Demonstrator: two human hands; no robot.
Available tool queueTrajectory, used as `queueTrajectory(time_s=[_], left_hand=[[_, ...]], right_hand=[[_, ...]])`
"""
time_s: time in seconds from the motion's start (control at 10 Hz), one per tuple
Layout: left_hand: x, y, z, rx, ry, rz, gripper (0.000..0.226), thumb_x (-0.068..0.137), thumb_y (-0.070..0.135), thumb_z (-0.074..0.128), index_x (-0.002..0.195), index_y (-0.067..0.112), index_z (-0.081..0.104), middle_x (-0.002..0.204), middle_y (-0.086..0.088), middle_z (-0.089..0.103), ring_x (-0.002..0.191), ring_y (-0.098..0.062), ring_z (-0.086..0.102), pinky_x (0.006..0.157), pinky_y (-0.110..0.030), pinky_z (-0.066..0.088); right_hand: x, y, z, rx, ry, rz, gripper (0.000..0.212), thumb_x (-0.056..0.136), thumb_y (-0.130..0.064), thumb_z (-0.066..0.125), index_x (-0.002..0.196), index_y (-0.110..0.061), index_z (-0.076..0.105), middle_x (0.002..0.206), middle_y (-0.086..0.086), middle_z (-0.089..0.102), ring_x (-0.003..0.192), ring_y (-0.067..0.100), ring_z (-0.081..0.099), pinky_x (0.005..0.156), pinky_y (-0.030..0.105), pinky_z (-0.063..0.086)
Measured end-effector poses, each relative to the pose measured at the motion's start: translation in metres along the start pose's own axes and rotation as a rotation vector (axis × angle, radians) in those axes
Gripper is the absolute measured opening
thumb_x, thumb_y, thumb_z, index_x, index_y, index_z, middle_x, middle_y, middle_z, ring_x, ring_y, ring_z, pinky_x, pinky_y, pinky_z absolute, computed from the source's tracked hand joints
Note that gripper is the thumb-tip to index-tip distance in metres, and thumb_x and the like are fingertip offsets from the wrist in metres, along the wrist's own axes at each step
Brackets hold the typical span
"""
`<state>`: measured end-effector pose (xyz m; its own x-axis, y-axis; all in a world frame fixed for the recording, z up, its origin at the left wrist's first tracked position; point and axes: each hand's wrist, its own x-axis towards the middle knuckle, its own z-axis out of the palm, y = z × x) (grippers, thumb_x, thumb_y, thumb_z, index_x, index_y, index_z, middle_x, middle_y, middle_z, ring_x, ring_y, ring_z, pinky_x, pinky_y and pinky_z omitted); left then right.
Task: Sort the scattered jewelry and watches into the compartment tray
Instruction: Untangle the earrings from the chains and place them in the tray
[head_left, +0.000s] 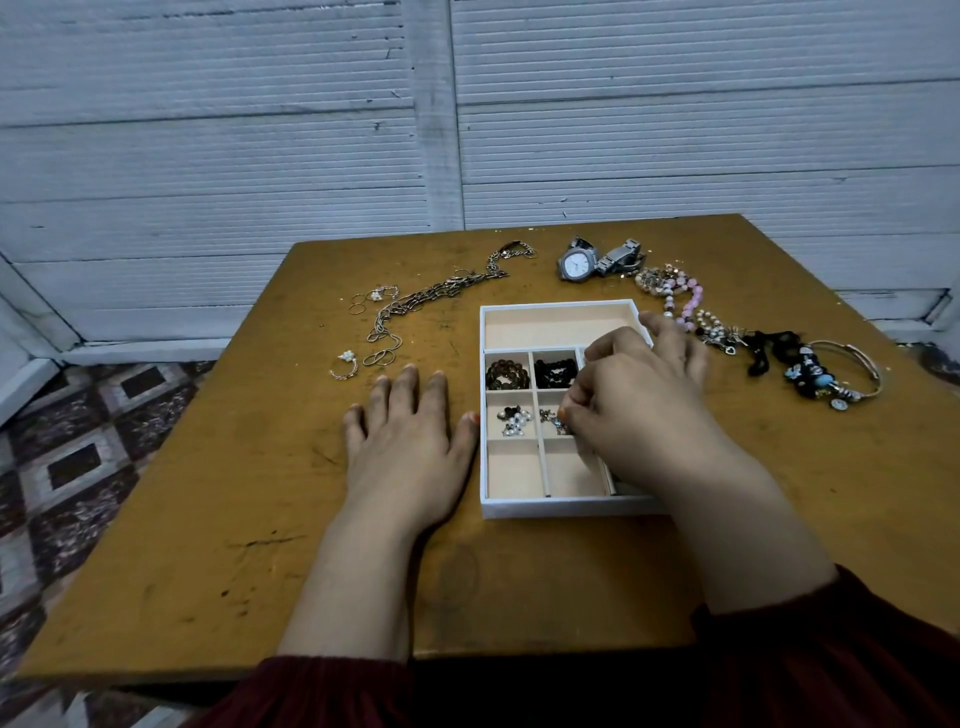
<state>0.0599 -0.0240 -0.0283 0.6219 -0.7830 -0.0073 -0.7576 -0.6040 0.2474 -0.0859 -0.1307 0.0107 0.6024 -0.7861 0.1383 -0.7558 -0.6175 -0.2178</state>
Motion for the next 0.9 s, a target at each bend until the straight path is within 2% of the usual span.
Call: queueTrajectory(time_s=[0.4,0.5,0.6,0.7,0.8,0.9], left_hand=[[-0.0003,-0.0001,-0.0004,-0.008,-0.003,0.000,0.058,0.098,0.052,0.023,0.151,0.030,0.013,0.161,0.003,0.002,0.147,-0.019,-0.004,0.116,-0.045,-0.001],[-0.0009,0.0000,-0.0009,-0.015,-0.003,-0.001,0.058,0.098,0.052,0.023,0.151,0.030,0.012,0.161,0.003,0.002,0.147,-0.019,-0.004,0.116,-0.045,-0.001],[-0.0011,0.0000,-0.0013,-0.024,-0.003,0.002,0.058,0.098,0.052,0.024,0.151,0.030,0.013,0.161,0.003,0.003,0.147,-0.020,-0.003,0.116,-0.045,-0.001],[-0.0014,0.0000,-0.0028,-0.043,0.002,0.006,0.057,0.098,0.051,0.026,0.150,0.031,0.017,0.160,0.002,0.006,0.147,-0.020,-0.001,0.116,-0.046,0.000],[-0.0017,0.0000,-0.0040,-0.073,0.025,0.004,0.054,0.097,0.050,0.030,0.147,0.031,0.024,0.159,0.002,0.012,0.147,-0.021,0.003,0.116,-0.046,0.003],[-0.0010,0.0013,-0.0053,-0.111,0.102,0.014,0.045,0.097,0.046,0.035,0.139,0.029,0.040,0.152,0.003,0.031,0.142,-0.020,0.019,0.113,-0.044,0.014]], right_hand=[[0.0000,0.0002,-0.0026,0.014,0.016,0.027,0.011,0.083,-0.038,0.065,0.085,-0.031,0.074,0.128,-0.008,0.051,0.138,0.026,0.011,0.111,0.046,0.008],[-0.0003,0.0027,-0.0036,0.092,0.039,0.035,0.009,0.084,-0.038,0.064,0.086,-0.034,0.072,0.124,-0.009,0.052,0.135,0.024,0.017,0.107,0.041,0.012],[0.0006,0.0038,-0.0051,0.234,0.132,0.058,0.005,0.084,-0.036,0.063,0.087,-0.036,0.067,0.115,-0.007,0.052,0.125,0.022,0.030,0.099,0.036,0.021],[0.0008,0.0044,-0.0042,0.388,0.265,0.069,0.009,0.083,-0.027,0.061,0.083,-0.036,0.062,0.098,-0.007,0.050,0.114,0.023,0.044,0.094,0.036,0.031],[-0.0033,0.0047,-0.0040,0.551,0.354,0.065,0.014,0.082,-0.021,0.060,0.083,-0.035,0.061,0.096,-0.006,0.053,0.110,0.022,0.050,0.099,0.045,0.039],[-0.0067,0.0069,-0.0022,0.615,0.392,0.076,0.013,0.083,-0.021,0.060,0.085,-0.033,0.062,0.096,-0.007,0.056,0.105,0.019,0.053,0.097,0.047,0.041]])
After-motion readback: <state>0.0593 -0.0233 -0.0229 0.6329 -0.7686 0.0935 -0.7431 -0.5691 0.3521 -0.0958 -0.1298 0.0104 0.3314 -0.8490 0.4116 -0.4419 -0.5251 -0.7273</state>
